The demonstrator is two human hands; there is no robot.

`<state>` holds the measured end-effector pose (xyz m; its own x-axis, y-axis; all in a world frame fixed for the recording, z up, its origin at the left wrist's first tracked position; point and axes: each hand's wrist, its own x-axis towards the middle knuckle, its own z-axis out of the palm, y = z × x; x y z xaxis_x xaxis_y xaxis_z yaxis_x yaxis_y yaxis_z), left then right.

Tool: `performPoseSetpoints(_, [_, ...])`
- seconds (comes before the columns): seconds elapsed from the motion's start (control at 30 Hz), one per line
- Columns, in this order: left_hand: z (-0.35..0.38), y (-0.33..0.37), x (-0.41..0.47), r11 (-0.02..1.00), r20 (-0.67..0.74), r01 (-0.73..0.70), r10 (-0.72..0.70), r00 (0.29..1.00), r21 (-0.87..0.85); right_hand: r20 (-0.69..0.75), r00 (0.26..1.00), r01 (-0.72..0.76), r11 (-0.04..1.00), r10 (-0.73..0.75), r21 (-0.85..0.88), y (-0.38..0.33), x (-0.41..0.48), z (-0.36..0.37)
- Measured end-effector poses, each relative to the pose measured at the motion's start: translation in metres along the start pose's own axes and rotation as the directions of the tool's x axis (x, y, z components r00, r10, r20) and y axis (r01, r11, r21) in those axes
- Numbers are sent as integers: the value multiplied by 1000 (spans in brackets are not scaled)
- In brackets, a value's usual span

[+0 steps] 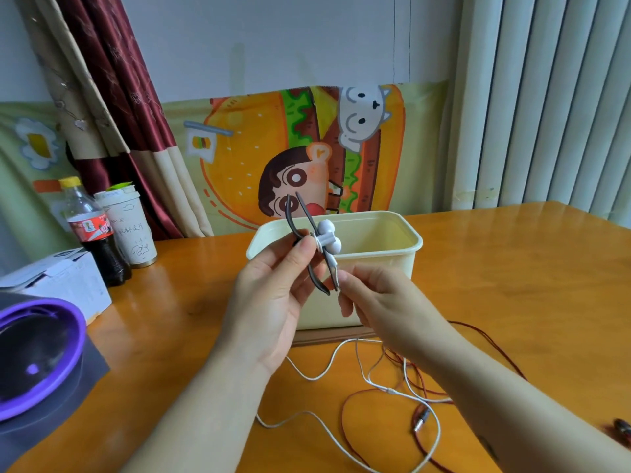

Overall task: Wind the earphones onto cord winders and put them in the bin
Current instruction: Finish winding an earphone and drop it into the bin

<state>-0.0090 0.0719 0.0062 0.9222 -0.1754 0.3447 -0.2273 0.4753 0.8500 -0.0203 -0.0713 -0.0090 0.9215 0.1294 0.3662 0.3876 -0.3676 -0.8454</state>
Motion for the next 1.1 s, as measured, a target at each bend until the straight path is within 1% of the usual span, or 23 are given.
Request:
performPoseSetpoints(0.07, [0, 0, 1, 999, -15, 23, -23, 1000, -30, -4, 1000, 13, 998, -13, -60, -3, -1, 2])
performPoseSetpoints(0.13, [1, 0, 2, 997, 7, 48, -47, 999, -68, -16, 1000, 13, 999, -14, -43, -1, 0, 3])
performPoseSetpoints(0.23, [2, 1, 2, 991, 41, 66, -61, 997, -115, -81, 997, -16, 1000, 15, -7, 2, 1, 3])
performPoseSetpoints(0.33, [4, -1, 1, 993, 40, 53, -49, 998, -104, -87, 996, 0, 999, -4, -41, 1, -1, 6])
performPoseSetpoints(0.43, [1, -4, 1, 998, -10, 44, -44, 999, -34, -52, 999, 13, 998, -16, -57, 1, -6, 16])
performPoseSetpoints(0.53, [-3, -5, 2, 999, -91, 23, -25, 996, -28, -7, 1000, -5, 998, 5, -68, -1, -9, 21])
performPoseSetpoints(0.6, [-5, -6, 4, 1000, -148, 7, -12, 989, -29, 25, 1000, -9, 992, 12, -124, -3, -9, 20])
performPoseSetpoints(0.67, [-7, -7, 4, 1000, -190, 3, -6, 982, -16, 67, 998, 5, 975, 10, -224, -6, -9, 17])
performPoseSetpoints(0.77, [-6, -8, 3, 1000, -200, -5, 9, 980, 20, 121, 993, 38, 900, 16, -434, -10, -10, 11])
performPoseSetpoints(0.83, [-3, -9, 2, 999, -199, -4, 10, 980, 32, 135, 991, 54, 845, 21, -532, -12, -9, 7])
performPoseSetpoints(0.93, [-1, -13, 0, 1000, -202, 13, -9, 979, 22, 169, 985, 85, 807, 19, -585, -16, -11, 5])
performPoseSetpoints(1.1, [1, -16, -1, 999, -187, 6, 2, 982, 46, 237, 969, 76, 831, 68, -551, -25, -11, -3])
